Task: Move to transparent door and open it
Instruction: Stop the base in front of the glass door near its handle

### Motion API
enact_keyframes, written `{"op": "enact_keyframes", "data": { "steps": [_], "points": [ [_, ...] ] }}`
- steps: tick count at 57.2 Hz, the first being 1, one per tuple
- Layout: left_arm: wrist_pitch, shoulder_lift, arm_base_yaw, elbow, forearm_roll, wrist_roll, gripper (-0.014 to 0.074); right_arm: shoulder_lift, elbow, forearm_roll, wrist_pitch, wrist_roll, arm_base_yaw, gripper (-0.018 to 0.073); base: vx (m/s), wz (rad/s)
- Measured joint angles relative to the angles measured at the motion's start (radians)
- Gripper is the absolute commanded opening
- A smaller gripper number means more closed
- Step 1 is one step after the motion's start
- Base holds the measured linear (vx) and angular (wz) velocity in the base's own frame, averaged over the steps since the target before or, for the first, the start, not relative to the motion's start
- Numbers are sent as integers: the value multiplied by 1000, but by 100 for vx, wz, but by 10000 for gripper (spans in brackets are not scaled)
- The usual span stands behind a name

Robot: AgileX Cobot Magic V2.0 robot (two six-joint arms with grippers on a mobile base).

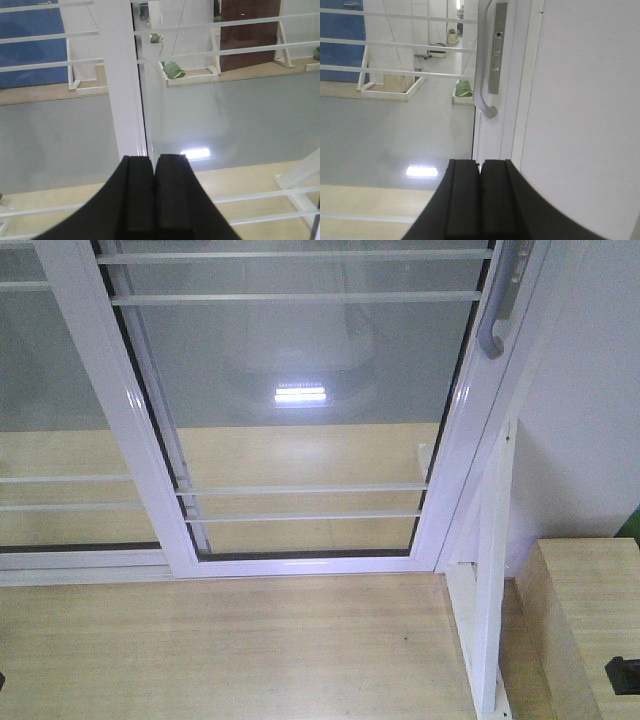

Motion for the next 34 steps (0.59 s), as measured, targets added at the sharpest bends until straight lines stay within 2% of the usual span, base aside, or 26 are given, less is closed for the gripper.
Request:
{"op": "enact_keyframes", "data": {
  "steps": [17, 34],
  "points": [
    [0, 0, 0, 0, 0, 0, -3, 0, 0, 0, 0, 0, 0, -1, 26, 1],
    [1, 0, 0, 1, 0, 0, -3, 0, 0, 0, 5, 0, 0, -1, 11, 3]
  ]
}}
